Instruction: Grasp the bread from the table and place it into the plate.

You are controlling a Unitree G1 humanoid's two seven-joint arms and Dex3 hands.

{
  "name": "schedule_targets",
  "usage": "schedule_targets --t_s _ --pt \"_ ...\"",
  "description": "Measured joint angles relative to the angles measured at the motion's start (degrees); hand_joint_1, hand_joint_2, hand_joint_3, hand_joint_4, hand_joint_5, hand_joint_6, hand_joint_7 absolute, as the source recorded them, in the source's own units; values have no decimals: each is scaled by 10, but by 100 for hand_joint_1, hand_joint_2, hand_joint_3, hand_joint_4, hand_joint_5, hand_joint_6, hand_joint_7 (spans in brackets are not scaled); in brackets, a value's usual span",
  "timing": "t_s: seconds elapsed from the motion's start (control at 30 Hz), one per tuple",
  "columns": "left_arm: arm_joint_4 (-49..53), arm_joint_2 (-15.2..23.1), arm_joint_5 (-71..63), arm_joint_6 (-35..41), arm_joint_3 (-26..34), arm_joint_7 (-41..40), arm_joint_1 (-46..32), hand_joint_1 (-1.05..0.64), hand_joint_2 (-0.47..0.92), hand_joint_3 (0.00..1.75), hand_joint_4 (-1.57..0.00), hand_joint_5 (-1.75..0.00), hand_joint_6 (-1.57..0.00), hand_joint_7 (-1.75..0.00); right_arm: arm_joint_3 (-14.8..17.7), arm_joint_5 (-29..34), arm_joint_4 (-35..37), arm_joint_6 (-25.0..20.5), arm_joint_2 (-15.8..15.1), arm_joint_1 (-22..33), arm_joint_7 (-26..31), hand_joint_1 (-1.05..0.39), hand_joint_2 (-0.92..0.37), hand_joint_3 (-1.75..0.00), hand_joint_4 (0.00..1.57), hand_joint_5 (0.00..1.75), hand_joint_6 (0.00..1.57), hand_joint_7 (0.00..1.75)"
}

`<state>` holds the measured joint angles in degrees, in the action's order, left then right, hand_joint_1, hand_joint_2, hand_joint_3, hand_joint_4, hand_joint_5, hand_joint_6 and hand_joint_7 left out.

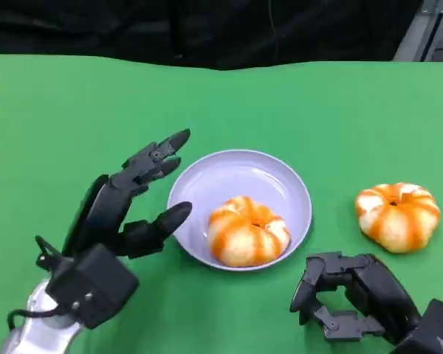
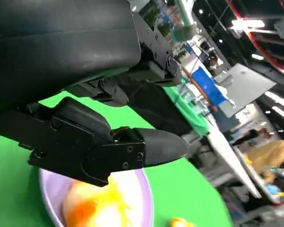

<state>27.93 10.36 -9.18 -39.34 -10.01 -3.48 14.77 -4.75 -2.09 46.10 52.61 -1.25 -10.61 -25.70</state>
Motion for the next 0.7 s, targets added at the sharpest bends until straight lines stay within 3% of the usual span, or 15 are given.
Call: schedule_targets --t_s 0.37,0.7 --pt "-29 -36 148 -33 30 124 -78 -67 92 51 -71 -3 -50 -2 0 0 1 0 0 0 0 7 -59 -101 98 136 97 105" --pt "-34 -45 164 -50 61 169 -132 -65 92 50 -74 -3 -51 -1 0 0 4 1 0 0 -1 5 -58 -101 98 135 97 105"
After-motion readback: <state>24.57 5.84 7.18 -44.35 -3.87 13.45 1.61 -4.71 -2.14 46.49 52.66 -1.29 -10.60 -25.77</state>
